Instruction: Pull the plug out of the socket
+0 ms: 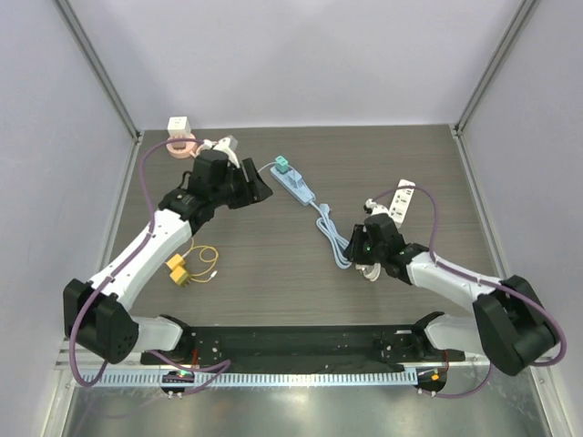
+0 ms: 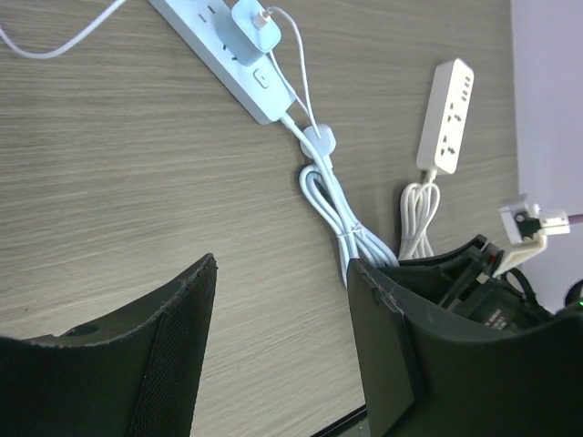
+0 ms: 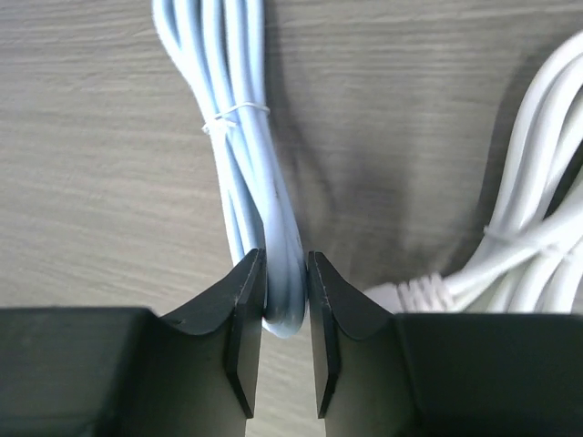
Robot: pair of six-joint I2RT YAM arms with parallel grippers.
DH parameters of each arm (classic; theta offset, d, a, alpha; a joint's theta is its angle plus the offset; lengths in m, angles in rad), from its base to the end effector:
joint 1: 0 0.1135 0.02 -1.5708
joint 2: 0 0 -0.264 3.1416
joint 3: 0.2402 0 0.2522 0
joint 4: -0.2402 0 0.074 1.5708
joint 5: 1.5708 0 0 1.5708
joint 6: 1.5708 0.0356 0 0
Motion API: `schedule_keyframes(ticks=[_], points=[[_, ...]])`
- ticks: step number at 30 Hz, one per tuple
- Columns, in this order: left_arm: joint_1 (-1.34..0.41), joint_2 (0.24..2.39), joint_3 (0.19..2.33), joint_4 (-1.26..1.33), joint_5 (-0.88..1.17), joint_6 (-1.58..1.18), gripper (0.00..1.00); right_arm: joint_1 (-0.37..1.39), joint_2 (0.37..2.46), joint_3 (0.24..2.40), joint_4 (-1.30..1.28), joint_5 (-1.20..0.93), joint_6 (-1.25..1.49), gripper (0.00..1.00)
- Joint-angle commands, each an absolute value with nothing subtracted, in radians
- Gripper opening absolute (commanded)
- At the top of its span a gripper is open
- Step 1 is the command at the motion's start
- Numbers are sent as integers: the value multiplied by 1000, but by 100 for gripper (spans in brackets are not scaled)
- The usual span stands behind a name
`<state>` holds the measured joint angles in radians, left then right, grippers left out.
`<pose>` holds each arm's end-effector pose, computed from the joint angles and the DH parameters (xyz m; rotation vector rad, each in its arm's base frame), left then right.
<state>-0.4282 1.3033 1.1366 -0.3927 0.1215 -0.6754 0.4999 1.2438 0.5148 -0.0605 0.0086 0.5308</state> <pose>0.2660 -0.1262 0.3286 -0.2000 2.2180 -0.7614 0.2064 0.1124 0.1673 0.0416 2.4142 0.4810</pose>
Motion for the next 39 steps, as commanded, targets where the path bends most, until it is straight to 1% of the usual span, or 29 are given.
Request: schedule_keyframes(ticks=[1,3,4,5,6,7,9,10,11,12,14,15,16,19,24,27,31,32,35,39], points=[[-463,1333,1204,-459,31,-629,61,531,1158,479,-32,29,564,31],[-469,1350,1219,-475,21,-640,64,545,1146,457,-31,12,572,32],[-475,1359,1232,-480,15,-641,66,557,1141,450,-25,14,574,34],[-494,1379,1262,-498,6,-638,70,575,1141,443,-14,-27,575,37],[-503,1394,1287,-509,-21,-635,72,581,1146,437,-8,-40,577,40],[-509,1410,1310,-524,-31,-632,73,586,1149,431,-5,-51,580,45],[-531,1457,1382,-574,-58,-629,73,589,1144,430,-5,-69,581,52],[-535,1472,1400,-600,-77,-630,73,589,1129,433,-6,-69,575,59],[-538,1494,1445,-615,-80,-644,73,589,1115,437,-15,-64,572,62],[-540,1529,1466,-626,-77,-650,73,589,1105,454,-26,-36,563,69],[-549,1574,1515,-656,-68,-660,73,588,1080,486,-85,-5,530,75],[-555,1616,1561,-664,-64,-661,73,584,1077,529,-106,46,513,80],[-560,1635,1583,-670,-71,-661,73,583,1078,549,-121,95,499,82],[-580,1713,1658,-692,-90,-683,73,543,1107,639,-159,118,436,83],[-606,1831,1776,-756,-176,-764,71,460,1195,759,-149,46,388,84],[-612,1902,1839,-773,-193,-816,71,425,1282,831,-127,12,368,84],[-612,1974,1890,-784,-198,-896,71,407,1377,815,-52,-93,389,84],[-612,2003,1905,-782,-196,-903,71,408,1385,801,-5,-141,400,84],[-612,2043,1940,-787,-196,-926,71,408,1396,723,153,-169,428,83],[-611,2118,2014,-801,-202,-939,70,408,1416,652,245,-181,430,77]])
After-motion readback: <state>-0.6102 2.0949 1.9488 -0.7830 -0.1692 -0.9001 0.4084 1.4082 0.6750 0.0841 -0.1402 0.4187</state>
